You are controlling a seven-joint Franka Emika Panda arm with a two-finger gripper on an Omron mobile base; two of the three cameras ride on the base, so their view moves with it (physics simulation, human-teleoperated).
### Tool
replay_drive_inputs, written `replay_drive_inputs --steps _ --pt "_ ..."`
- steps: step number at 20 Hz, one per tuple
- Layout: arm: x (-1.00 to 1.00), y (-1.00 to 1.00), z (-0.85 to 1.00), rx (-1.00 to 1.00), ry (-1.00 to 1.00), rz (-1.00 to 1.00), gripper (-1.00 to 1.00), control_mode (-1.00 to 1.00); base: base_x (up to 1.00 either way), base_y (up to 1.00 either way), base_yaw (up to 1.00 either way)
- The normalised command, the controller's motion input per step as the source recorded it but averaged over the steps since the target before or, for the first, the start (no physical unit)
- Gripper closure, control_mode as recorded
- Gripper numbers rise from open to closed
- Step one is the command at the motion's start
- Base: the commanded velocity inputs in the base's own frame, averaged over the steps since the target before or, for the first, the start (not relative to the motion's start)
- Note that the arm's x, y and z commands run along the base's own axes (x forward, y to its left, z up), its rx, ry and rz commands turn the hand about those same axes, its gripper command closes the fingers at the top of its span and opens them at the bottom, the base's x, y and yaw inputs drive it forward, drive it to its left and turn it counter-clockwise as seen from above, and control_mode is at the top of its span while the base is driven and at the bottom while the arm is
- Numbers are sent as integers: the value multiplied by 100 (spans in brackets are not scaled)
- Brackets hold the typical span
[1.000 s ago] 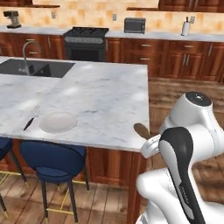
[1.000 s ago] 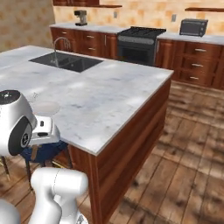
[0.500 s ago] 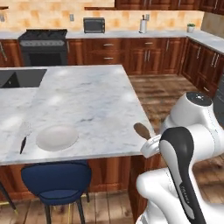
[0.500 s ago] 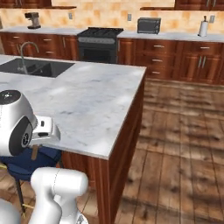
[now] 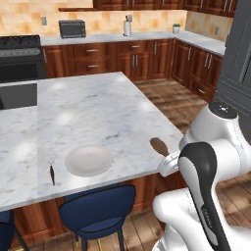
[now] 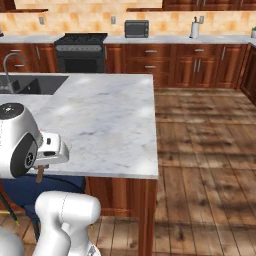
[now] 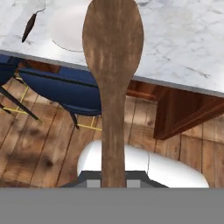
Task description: Take the fork and place it on the left side of the plate. Then take the spoon and place it on the right side of the plate. Make sure they're directly next to the plate.
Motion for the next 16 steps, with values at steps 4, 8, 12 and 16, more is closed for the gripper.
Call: replay_drive_inputs --steps 4,8,12,16 --pt "45 33 -5 0 10 -15 100 -100 15 42 -18" --pt "100 14 -19 1 22 -16 100 -100 0 0 0" --pt "84 -25 -32 5 16 -3 100 -100 0 0 0" --pt "72 -2 -57 0 13 0 100 -100 0 0 0"
